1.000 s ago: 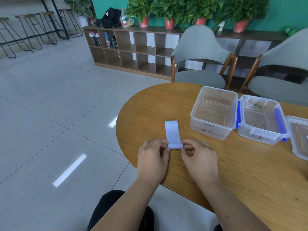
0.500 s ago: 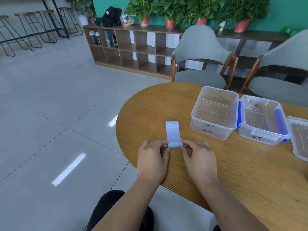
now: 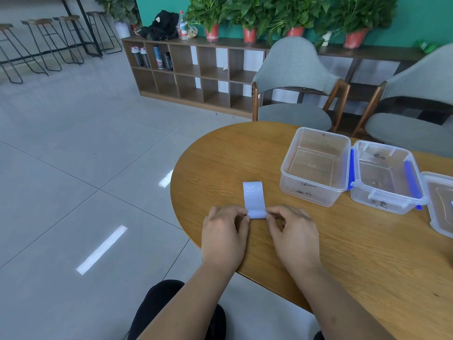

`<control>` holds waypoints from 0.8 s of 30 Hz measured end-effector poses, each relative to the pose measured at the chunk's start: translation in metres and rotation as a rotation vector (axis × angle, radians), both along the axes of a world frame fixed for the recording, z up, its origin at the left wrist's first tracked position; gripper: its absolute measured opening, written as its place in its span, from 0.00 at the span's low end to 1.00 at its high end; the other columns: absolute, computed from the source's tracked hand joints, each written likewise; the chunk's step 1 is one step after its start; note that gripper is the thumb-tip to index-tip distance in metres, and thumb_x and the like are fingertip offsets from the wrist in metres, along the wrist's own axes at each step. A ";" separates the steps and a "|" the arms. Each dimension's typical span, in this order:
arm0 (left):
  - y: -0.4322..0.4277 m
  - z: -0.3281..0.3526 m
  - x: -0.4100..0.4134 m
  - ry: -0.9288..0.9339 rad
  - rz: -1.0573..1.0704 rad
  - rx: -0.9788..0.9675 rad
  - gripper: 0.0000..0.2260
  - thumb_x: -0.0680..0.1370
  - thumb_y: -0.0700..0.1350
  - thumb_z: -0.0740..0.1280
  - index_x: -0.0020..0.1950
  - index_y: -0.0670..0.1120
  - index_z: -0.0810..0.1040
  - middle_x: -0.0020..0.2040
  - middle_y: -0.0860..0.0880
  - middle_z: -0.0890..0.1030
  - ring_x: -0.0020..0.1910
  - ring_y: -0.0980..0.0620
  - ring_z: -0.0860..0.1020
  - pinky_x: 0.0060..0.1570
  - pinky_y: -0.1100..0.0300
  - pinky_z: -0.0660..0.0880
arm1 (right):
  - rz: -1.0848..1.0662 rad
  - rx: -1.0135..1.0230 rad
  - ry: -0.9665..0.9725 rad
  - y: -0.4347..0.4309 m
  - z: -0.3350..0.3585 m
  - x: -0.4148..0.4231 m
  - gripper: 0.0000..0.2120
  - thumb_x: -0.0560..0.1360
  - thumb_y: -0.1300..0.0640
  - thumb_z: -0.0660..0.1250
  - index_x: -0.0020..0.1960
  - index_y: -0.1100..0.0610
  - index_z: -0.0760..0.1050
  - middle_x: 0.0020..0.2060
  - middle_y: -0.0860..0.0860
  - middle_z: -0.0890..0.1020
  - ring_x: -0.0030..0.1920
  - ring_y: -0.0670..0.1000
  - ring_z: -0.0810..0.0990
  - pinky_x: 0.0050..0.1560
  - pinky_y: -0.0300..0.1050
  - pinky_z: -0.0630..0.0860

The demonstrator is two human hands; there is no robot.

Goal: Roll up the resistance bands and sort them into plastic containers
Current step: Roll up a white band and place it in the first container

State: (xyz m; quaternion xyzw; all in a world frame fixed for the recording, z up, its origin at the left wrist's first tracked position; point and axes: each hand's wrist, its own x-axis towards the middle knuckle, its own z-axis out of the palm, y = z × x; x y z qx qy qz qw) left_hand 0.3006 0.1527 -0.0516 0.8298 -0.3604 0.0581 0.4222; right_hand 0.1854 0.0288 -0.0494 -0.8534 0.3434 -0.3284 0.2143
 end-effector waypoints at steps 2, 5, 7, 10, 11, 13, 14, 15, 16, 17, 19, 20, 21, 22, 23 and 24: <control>0.000 -0.001 0.001 -0.006 -0.007 0.014 0.06 0.79 0.49 0.73 0.56 0.56 0.84 0.49 0.64 0.83 0.51 0.59 0.75 0.56 0.53 0.77 | 0.001 -0.025 0.027 0.000 -0.002 0.001 0.09 0.77 0.53 0.74 0.57 0.47 0.85 0.47 0.41 0.85 0.50 0.47 0.78 0.46 0.49 0.80; -0.001 -0.002 0.001 0.011 0.000 0.023 0.09 0.79 0.47 0.74 0.57 0.57 0.84 0.50 0.65 0.83 0.52 0.61 0.74 0.57 0.54 0.77 | 0.007 -0.030 0.038 -0.001 -0.004 0.001 0.12 0.76 0.56 0.75 0.59 0.48 0.85 0.48 0.42 0.86 0.50 0.48 0.78 0.46 0.50 0.81; -0.001 -0.001 0.001 0.017 0.007 0.021 0.09 0.79 0.46 0.74 0.58 0.57 0.84 0.50 0.65 0.83 0.51 0.61 0.74 0.57 0.54 0.77 | 0.012 -0.023 0.029 -0.002 -0.003 0.001 0.12 0.76 0.57 0.75 0.59 0.48 0.85 0.48 0.41 0.86 0.50 0.47 0.78 0.47 0.49 0.81; -0.001 -0.001 0.000 0.023 0.018 0.004 0.08 0.79 0.47 0.74 0.57 0.57 0.83 0.48 0.65 0.83 0.50 0.61 0.75 0.56 0.53 0.77 | 0.024 -0.012 0.013 -0.001 -0.001 0.000 0.12 0.76 0.57 0.75 0.59 0.47 0.85 0.47 0.40 0.85 0.49 0.46 0.78 0.47 0.49 0.81; -0.001 -0.001 0.000 0.030 0.020 -0.003 0.08 0.79 0.47 0.74 0.57 0.56 0.83 0.48 0.65 0.83 0.49 0.61 0.75 0.55 0.53 0.77 | 0.027 -0.001 0.005 0.000 0.000 -0.001 0.13 0.76 0.57 0.75 0.59 0.47 0.85 0.46 0.39 0.85 0.49 0.45 0.78 0.47 0.48 0.81; 0.000 0.000 0.000 0.034 0.024 -0.008 0.08 0.79 0.47 0.73 0.57 0.56 0.82 0.47 0.64 0.83 0.48 0.60 0.75 0.54 0.53 0.77 | 0.025 0.043 -0.013 0.001 0.003 -0.001 0.13 0.76 0.56 0.74 0.59 0.44 0.84 0.43 0.37 0.84 0.48 0.43 0.77 0.48 0.46 0.80; 0.000 0.000 -0.001 0.035 0.025 -0.008 0.07 0.79 0.48 0.73 0.56 0.56 0.81 0.47 0.64 0.83 0.48 0.60 0.75 0.54 0.53 0.77 | 0.021 0.069 -0.021 0.001 0.003 -0.001 0.13 0.76 0.55 0.74 0.58 0.44 0.84 0.42 0.36 0.83 0.47 0.42 0.76 0.48 0.45 0.79; 0.000 0.001 -0.001 0.037 0.025 -0.007 0.07 0.79 0.48 0.73 0.56 0.56 0.81 0.47 0.64 0.83 0.48 0.60 0.75 0.54 0.53 0.77 | 0.018 0.090 -0.026 0.001 0.004 -0.001 0.12 0.75 0.55 0.74 0.57 0.43 0.83 0.41 0.35 0.83 0.47 0.42 0.76 0.48 0.45 0.78; 0.000 0.001 -0.001 0.036 0.025 -0.004 0.06 0.80 0.48 0.72 0.56 0.56 0.81 0.47 0.64 0.82 0.48 0.59 0.74 0.54 0.53 0.77 | 0.016 0.103 -0.026 0.001 0.004 -0.001 0.10 0.75 0.54 0.74 0.55 0.44 0.82 0.40 0.34 0.82 0.47 0.42 0.76 0.48 0.45 0.78; 0.001 0.001 -0.001 0.032 0.023 0.001 0.05 0.80 0.48 0.72 0.55 0.56 0.82 0.47 0.64 0.82 0.48 0.59 0.75 0.54 0.53 0.77 | 0.016 0.105 -0.021 0.000 0.004 -0.001 0.09 0.75 0.54 0.74 0.54 0.44 0.82 0.40 0.34 0.82 0.47 0.42 0.76 0.48 0.45 0.78; 0.001 0.001 -0.001 0.016 0.020 0.005 0.04 0.80 0.48 0.71 0.54 0.56 0.82 0.47 0.64 0.82 0.49 0.59 0.75 0.54 0.53 0.77 | 0.016 0.086 -0.008 0.000 0.003 -0.001 0.07 0.76 0.54 0.73 0.53 0.44 0.82 0.41 0.35 0.82 0.48 0.42 0.77 0.48 0.47 0.79; 0.001 0.001 -0.001 0.010 0.018 0.005 0.04 0.80 0.48 0.71 0.54 0.55 0.83 0.47 0.64 0.82 0.49 0.58 0.75 0.54 0.53 0.77 | 0.013 0.072 -0.004 0.000 0.003 -0.001 0.06 0.77 0.53 0.73 0.53 0.45 0.83 0.42 0.36 0.83 0.48 0.44 0.77 0.48 0.48 0.79; 0.001 0.001 -0.001 0.005 0.015 0.005 0.04 0.80 0.48 0.71 0.54 0.55 0.83 0.47 0.64 0.82 0.49 0.58 0.75 0.54 0.53 0.77 | 0.010 0.060 -0.001 0.000 0.003 -0.001 0.06 0.77 0.53 0.73 0.53 0.45 0.83 0.43 0.37 0.83 0.49 0.45 0.77 0.48 0.49 0.80; 0.001 0.000 -0.001 0.001 0.011 0.006 0.04 0.80 0.48 0.72 0.54 0.55 0.83 0.48 0.64 0.82 0.50 0.58 0.74 0.54 0.53 0.77 | 0.007 0.053 0.002 0.000 0.002 -0.001 0.05 0.78 0.52 0.73 0.53 0.45 0.83 0.44 0.38 0.84 0.49 0.46 0.78 0.48 0.50 0.80; 0.000 0.000 0.000 0.000 0.008 0.009 0.04 0.80 0.48 0.72 0.54 0.56 0.82 0.48 0.63 0.82 0.50 0.58 0.74 0.54 0.53 0.77 | 0.008 0.051 0.004 0.000 0.002 0.000 0.05 0.78 0.52 0.73 0.53 0.45 0.84 0.45 0.38 0.84 0.49 0.46 0.78 0.48 0.51 0.80; 0.000 0.000 0.000 0.004 0.006 0.012 0.05 0.80 0.49 0.72 0.54 0.56 0.82 0.48 0.64 0.82 0.50 0.59 0.74 0.54 0.52 0.77 | 0.013 0.050 0.006 0.000 0.002 0.000 0.06 0.77 0.51 0.73 0.54 0.45 0.84 0.45 0.38 0.84 0.49 0.46 0.78 0.48 0.51 0.81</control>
